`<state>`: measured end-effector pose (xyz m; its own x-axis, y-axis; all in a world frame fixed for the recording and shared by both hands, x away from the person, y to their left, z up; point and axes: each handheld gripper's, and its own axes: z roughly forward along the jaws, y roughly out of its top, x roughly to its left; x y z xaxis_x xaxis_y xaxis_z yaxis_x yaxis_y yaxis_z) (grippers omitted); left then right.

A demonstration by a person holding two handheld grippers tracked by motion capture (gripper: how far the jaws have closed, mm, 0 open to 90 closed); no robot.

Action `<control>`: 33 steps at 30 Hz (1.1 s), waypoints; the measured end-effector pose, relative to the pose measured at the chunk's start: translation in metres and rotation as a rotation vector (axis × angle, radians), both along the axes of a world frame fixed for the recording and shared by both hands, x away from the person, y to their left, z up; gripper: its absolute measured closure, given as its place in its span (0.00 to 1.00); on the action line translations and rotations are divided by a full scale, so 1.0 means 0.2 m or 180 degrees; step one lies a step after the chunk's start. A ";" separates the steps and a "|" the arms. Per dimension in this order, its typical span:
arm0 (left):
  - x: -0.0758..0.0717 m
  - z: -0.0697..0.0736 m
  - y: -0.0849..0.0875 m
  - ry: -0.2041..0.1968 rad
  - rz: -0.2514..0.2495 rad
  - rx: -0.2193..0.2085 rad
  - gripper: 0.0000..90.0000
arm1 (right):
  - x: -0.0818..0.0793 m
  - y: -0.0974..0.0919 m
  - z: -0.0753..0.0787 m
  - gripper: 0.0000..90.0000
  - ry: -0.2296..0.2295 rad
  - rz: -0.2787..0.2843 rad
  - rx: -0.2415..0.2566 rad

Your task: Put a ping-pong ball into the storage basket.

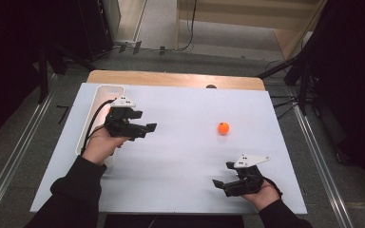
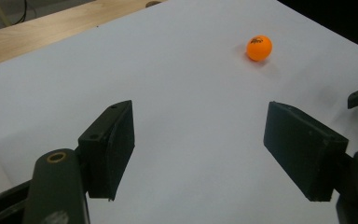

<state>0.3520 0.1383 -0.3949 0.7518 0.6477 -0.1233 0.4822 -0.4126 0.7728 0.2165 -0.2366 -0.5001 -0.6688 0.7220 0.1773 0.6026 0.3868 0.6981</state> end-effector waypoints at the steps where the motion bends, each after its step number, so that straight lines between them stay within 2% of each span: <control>1: 0.00 0.00 -0.01 0.0002 0.0007 0.0015 0.28 | 0.00 0.00 0.00 0.14 0.0007 -0.0017 0.0011; 8: -0.03 -0.05 -0.10 0.0036 -0.0042 -0.0052 0.28 | 0.00 0.00 -0.01 0.14 0.0018 -0.0015 0.0003; 15: -0.01 -0.09 -0.18 0.0066 -0.0131 -0.0125 0.28 | 0.01 -0.01 -0.01 0.14 0.0031 -0.0078 0.0011; 22: 0.01 -0.12 -0.27 0.0089 -0.0186 -0.0099 0.28 | 0.01 -0.01 -0.01 0.14 0.0027 -0.0033 0.0001; 33: 0.05 -0.16 -0.36 0.0130 -0.0221 -0.0047 0.28 | 0.00 0.00 -0.01 0.14 0.0006 -0.0024 0.0001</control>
